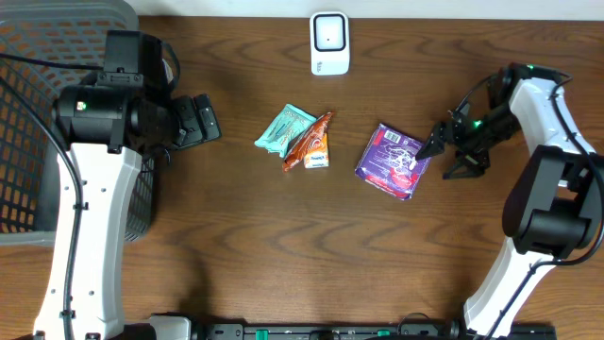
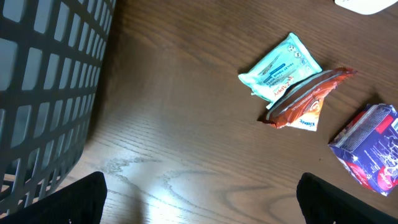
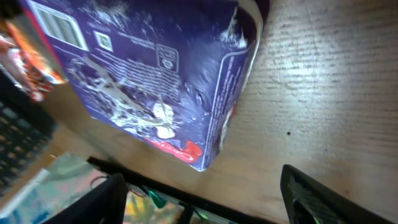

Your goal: Scan the item barcode

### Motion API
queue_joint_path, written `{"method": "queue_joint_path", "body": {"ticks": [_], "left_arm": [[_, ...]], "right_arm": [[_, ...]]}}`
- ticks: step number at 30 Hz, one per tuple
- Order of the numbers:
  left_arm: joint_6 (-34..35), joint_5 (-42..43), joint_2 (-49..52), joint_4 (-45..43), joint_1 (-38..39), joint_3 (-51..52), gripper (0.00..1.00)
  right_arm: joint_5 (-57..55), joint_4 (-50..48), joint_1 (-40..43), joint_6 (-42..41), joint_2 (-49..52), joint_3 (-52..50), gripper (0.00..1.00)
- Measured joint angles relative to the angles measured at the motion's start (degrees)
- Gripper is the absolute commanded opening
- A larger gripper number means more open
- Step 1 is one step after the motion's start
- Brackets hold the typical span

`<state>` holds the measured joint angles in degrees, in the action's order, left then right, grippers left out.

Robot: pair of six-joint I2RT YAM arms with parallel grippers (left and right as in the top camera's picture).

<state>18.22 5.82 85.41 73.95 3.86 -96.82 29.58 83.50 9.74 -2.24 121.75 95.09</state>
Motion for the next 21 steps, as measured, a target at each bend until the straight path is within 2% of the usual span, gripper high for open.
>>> {"method": "queue_joint_path", "body": {"ticks": [4,9,11,12,14,18,21], "left_arm": [[0.0,0.0,0.0,0.0,0.0,0.0,0.98],[0.0,0.0,0.0,0.0,0.0,0.0,0.98],[0.0,0.0,0.0,0.0,0.0,0.0,0.98],[0.0,0.0,0.0,0.0,0.0,0.0,0.98],[0.0,0.0,0.0,0.0,0.0,0.0,0.98],[0.0,0.0,0.0,0.0,0.0,0.0,0.98],[0.0,0.0,0.0,0.0,0.0,0.0,0.98]], "right_arm": [[-3.9,0.0,-2.6,0.0,0.0,-0.1,0.82],[-7.1,-1.7,-5.9,-0.1,0.0,-2.1,0.79],[-7.7,-3.6,-7.0,-0.3,0.0,-3.4,0.68],[-8.0,-4.9,-7.4,-0.6,0.0,-4.2,0.59],[-8.2,-8.3,-7.9,-2.0,0.0,-6.4,0.38],[-6.0,-14.7,-8.4,-3.6,-0.3,-10.3,0.01],[-3.9,-17.6,-8.5,-4.7,-1.7,-11.8,0.01]]}}
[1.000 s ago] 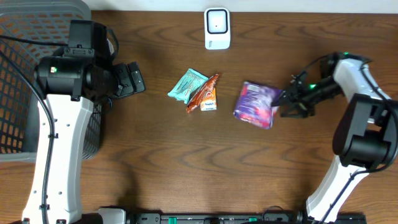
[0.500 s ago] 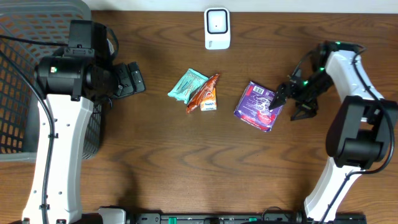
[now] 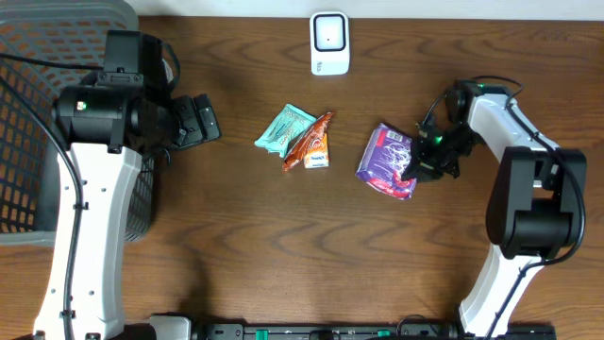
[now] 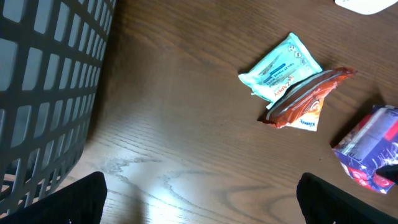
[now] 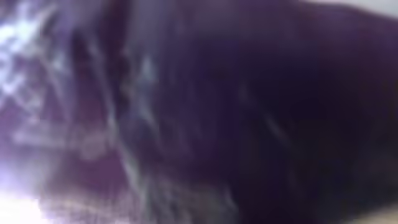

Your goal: Scan the item barcode

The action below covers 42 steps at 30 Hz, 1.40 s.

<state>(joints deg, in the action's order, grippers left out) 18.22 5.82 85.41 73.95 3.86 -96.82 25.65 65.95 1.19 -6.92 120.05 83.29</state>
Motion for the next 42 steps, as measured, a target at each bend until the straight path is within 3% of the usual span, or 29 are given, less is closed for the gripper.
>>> {"method": "queue_joint_path", "body": {"ticks": [3,9,17,24,30,35,41,42], "left_arm": [[0.0,0.0,0.0,0.0,0.0,0.0,0.98],[0.0,0.0,0.0,0.0,0.0,0.0,0.98],[0.0,0.0,0.0,0.0,0.0,0.0,0.98],[0.0,0.0,0.0,0.0,0.0,0.0,0.98],[0.0,0.0,0.0,0.0,0.0,0.0,0.98],[0.0,0.0,0.0,0.0,0.0,0.0,0.98],[0.0,0.0,0.0,0.0,0.0,0.0,0.98],[0.0,0.0,0.0,0.0,0.0,0.0,0.98]], "right_arm": [[1.2,-0.7,-0.7,-0.3,0.0,0.0,0.01],[-2.5,6.7,-1.2,-3.0,0.0,6.6,0.01],[-31.4,17.5,-7.0,-17.0,-2.3,19.8,0.01],[-55.9,23.0,-15.3,-31.8,-3.0,21.2,0.01],[-65.7,21.9,-18.8,-38.1,0.8,21.0,0.01],[-67.5,21.3,-20.7,-39.6,7.3,20.3,0.01],[-66.1,17.0,-28.0,-39.7,8.8,20.1,0.15],[-64.8,15.8,-29.3,-39.0,8.8,20.3,0.26]]}}
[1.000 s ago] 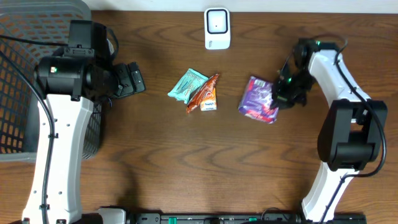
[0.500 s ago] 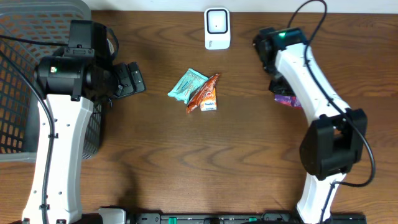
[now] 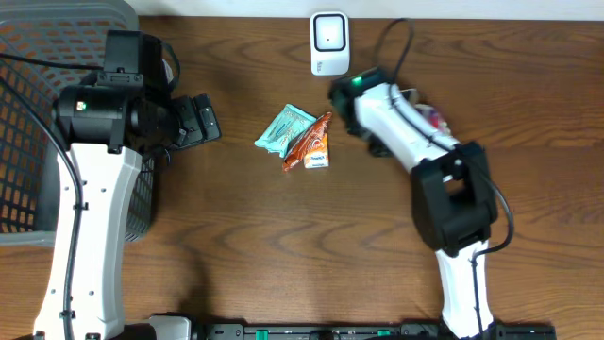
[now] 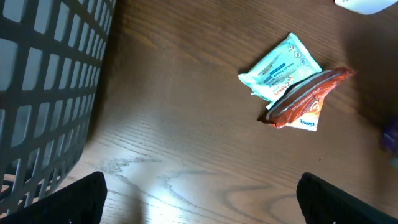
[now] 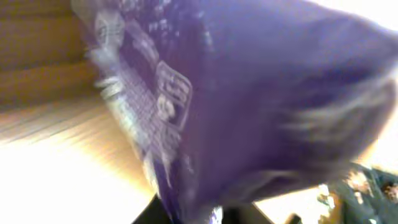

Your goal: Scan the item barcode

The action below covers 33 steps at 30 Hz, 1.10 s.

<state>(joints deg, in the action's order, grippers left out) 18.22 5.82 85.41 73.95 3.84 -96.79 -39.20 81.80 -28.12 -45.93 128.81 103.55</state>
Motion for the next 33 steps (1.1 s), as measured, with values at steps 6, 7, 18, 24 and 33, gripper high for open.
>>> {"method": "queue_joint_path", "body": {"ticks": [6,7,18,24,33], "left_arm": [[0.0,0.0,0.0,0.0,0.0,0.0,0.98],[0.0,0.0,0.0,0.0,0.0,0.0,0.98],[0.0,0.0,0.0,0.0,0.0,0.0,0.98],[0.0,0.0,0.0,0.0,0.0,0.0,0.98],[0.0,0.0,0.0,0.0,0.0,0.0,0.98]], "right_arm": [[10.3,-2.1,-6.2,2.7,0.1,4.8,0.70],[12.3,-1.5,-6.4,3.3,0.1,6.8,0.74],[37.1,5.9,8.1,19.6,0.0,26.3,0.99],[49.0,6.1,20.2,30.7,0.1,23.3,0.99],[63.4,-7.9,28.0,44.0,0.1,5.5,0.99]]}}
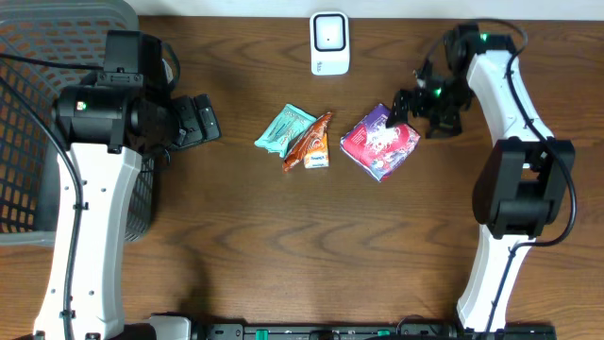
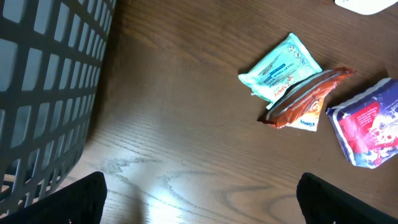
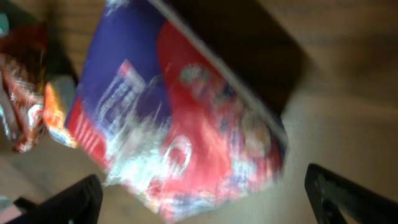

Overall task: Scan the item barcode
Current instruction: 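Carry the snack box to the right table edge with the right gripper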

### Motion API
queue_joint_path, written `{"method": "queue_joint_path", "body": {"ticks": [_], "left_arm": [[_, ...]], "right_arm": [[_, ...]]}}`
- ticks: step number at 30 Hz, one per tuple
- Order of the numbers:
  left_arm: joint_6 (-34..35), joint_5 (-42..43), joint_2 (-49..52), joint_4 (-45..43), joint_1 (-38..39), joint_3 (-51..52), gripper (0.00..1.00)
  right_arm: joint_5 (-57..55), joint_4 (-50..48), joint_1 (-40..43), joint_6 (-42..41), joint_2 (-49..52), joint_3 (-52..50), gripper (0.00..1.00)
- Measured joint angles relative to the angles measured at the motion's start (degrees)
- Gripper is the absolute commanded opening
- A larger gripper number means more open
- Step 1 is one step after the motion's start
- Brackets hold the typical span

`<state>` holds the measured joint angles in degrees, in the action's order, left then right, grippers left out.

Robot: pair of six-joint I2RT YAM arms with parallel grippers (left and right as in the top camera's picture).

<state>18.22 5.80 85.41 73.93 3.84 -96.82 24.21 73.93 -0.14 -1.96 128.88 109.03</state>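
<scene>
The purple and red snack package [image 1: 380,147] lies flat on the table with its red face up, also seen in the left wrist view [image 2: 370,127] and blurred in the right wrist view [image 3: 186,118]. My right gripper [image 1: 422,106] stands open just right of it; its fingertips [image 3: 348,199] are wide apart with nothing between them. The white scanner [image 1: 329,42] stands at the back edge. My left gripper [image 1: 195,121] hangs open over bare wood at the left, with its fingertips [image 2: 74,199] far apart.
A teal packet [image 1: 283,129] and an orange packet [image 1: 310,142] lie together left of the package. A dark mesh basket [image 1: 38,113] fills the far left, and its wall shows in the left wrist view [image 2: 43,81].
The right arm was stretched over toward the scanner with the package in its gripper. Now the package lies on the table red face up, and the gripper is open to its right.
The package first lay purple side up with my open right gripper to its right. Then the gripper was at the package's edge. After that it held the package near the scanner. Now the package is back down, turned over, and released. The left arm never moved.
</scene>
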Motion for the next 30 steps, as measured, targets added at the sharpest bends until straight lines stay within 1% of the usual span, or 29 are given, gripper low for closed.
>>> {"method": "queue_joint_path", "body": {"ticks": [3,4,5,6,7,8,9,10,21,25,30], "left_arm": [[0.0,0.0,0.0,0.0,0.0,0.0,0.98],[0.0,0.0,0.0,0.0,0.0,0.0,0.98],[0.0,0.0,0.0,0.0,0.0,0.0,0.98],[0.0,0.0,0.0,0.0,0.0,0.0,0.98],[0.0,0.0,0.0,0.0,0.0,0.0,0.98],[0.0,0.0,0.0,0.0,0.0,0.0,0.98],[0.0,0.0,0.0,0.0,0.0,0.0,0.98],[0.0,0.0,0.0,0.0,0.0,0.0,0.98],[0.0,0.0,0.0,0.0,0.0,0.0,0.98],[0.0,0.0,0.0,0.0,0.0,0.0,0.98],[0.0,0.0,0.0,0.0,0.0,0.0,0.98]], "right_arm": [[3.7,-6.1,1.0,2.0,0.0,-6.9,0.99],[4.8,-7.8,1.1,2.7,0.0,-9.1,0.97],[5.5,-9.1,1.2,3.2,0.0,-11.0,0.85],[7.6,-9.8,1.4,4.0,-0.1,-12.6,0.68],[7.8,-11.0,1.4,4.5,-0.7,-14.0,0.42],[8.5,-11.9,1.4,4.7,-0.9,-15.2,0.27],[9.2,-12.3,1.4,4.9,-0.9,-16.0,0.09],[9.9,-12.6,1.5,5.2,-0.9,-17.0,0.01],[16.4,-10.3,0.9,3.7,-1.0,-17.8,0.01],[22.6,-16.4,0.6,-2.2,-2.7,-17.7,0.01],[27.7,-29.6,0.5,-15.7,-8.7,-17.3,0.01]]}}
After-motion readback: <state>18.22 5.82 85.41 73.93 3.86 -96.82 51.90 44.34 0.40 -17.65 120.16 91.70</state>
